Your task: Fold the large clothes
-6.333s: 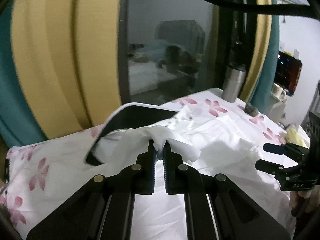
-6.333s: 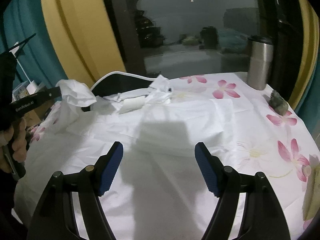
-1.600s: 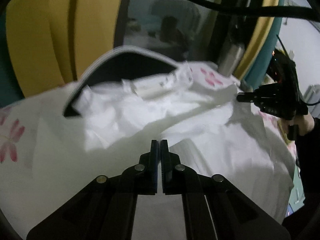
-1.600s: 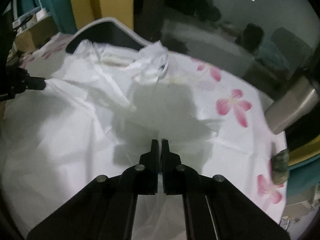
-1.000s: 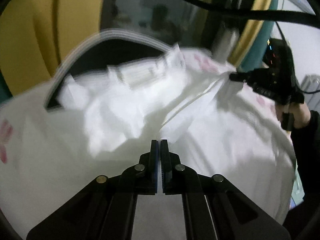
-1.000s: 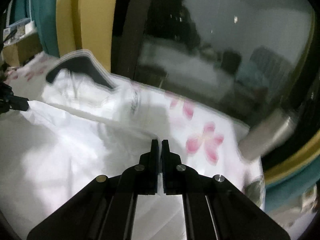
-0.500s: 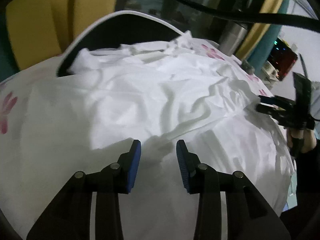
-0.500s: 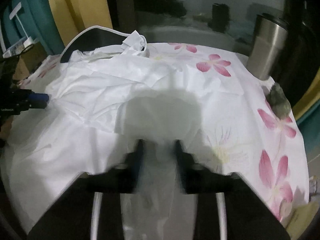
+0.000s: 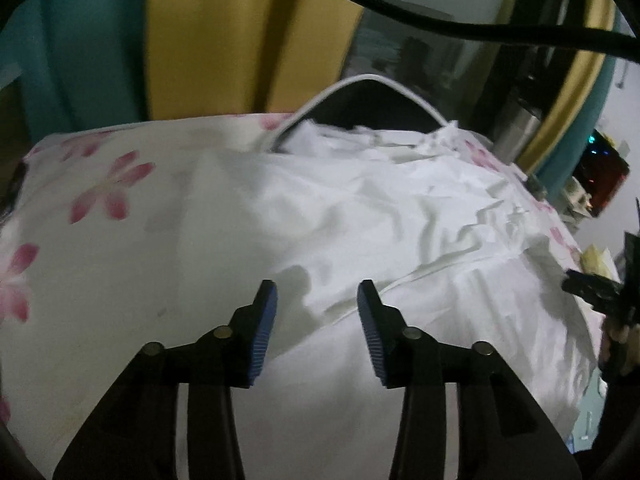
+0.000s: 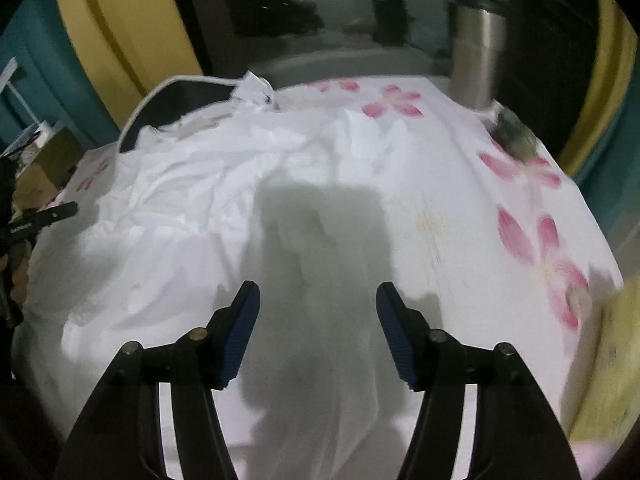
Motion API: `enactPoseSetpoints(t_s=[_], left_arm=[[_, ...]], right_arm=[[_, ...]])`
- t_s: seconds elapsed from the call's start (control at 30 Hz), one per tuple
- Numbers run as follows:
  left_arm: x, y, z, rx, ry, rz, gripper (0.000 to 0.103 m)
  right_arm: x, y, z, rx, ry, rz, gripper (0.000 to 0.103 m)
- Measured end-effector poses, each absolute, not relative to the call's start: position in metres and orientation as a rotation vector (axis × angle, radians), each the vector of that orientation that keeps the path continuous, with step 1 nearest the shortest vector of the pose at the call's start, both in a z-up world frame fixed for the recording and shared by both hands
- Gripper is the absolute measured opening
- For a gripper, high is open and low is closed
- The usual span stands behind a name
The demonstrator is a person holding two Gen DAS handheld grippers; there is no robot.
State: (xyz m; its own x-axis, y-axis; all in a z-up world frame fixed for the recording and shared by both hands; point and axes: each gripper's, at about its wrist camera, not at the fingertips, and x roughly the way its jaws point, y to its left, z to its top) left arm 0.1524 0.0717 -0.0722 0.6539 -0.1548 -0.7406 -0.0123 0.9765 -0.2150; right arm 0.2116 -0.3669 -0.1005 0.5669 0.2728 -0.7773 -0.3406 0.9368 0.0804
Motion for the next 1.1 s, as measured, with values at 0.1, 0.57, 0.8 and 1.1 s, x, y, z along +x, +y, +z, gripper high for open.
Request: enactPoseSetpoints(t_s=[0.1, 0.57, 0.8, 1.1], left_arm=[[0.134, 0.089, -0.079, -0.211, 0.878, -0.026, 0.049], [0.068, 0.134, -0.100, -0.186, 0.926, 0.099, 0.049], [0.057, 0.134, -0.100, -0.109, 0.921, 0.104, 0.049], [0.073, 0.127, -0.065, -0.125, 0.831, 0.053, 0.049]], right_arm=[[0.192, -0.367, -0.109, -0.073, 0.929, 0.359, 0.061], [0.123, -0.375, -0.112, -0.147, 0.899, 0.210, 0.003], [0.110, -0.377, -0.112, -0.146, 0.896, 0.179, 0.004], [0.127, -0.367, -0.104, -0.151, 0.884, 0.164, 0.035]])
